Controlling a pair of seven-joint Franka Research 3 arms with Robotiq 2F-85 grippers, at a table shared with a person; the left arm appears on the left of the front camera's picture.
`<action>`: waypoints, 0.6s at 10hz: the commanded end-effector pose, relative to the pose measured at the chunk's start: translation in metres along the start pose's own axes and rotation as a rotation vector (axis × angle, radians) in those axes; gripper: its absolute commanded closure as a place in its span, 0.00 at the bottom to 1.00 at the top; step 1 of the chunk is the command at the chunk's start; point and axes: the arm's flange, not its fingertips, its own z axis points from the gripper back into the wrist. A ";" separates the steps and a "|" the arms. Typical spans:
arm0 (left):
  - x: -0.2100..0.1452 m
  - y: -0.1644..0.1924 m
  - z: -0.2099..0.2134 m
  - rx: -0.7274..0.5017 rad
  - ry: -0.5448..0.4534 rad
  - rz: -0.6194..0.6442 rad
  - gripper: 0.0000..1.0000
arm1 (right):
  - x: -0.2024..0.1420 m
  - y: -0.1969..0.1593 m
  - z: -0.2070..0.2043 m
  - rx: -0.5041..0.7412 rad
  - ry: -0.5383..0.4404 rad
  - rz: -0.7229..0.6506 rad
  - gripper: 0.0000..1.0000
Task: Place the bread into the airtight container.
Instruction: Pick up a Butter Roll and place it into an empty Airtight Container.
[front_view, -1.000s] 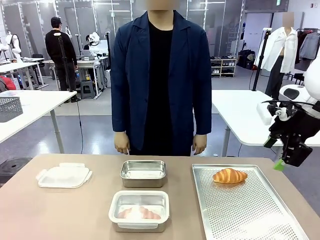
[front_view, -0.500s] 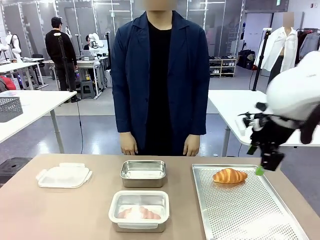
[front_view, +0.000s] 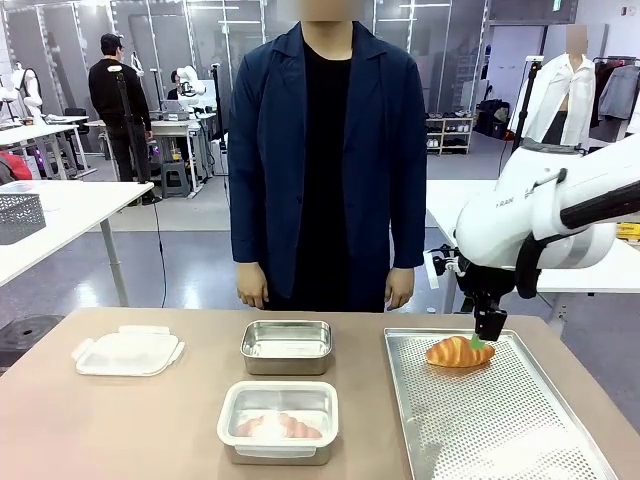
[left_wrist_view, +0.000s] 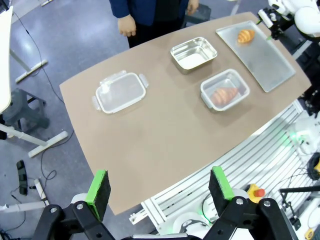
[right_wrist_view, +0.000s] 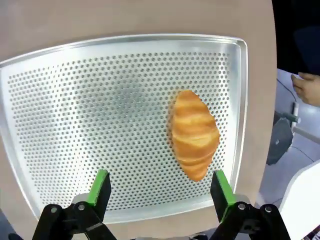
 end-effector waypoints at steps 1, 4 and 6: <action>0.003 -0.001 0.000 -0.001 -0.012 -0.008 0.00 | 0.000 -0.021 -0.017 -0.006 0.037 0.008 0.00; 0.003 -0.001 0.000 -0.001 -0.012 -0.008 0.00 | -0.006 -0.051 -0.060 0.012 0.021 0.032 0.00; 0.003 -0.001 0.000 -0.001 -0.012 -0.008 0.00 | -0.007 -0.058 -0.084 0.005 0.039 0.051 0.00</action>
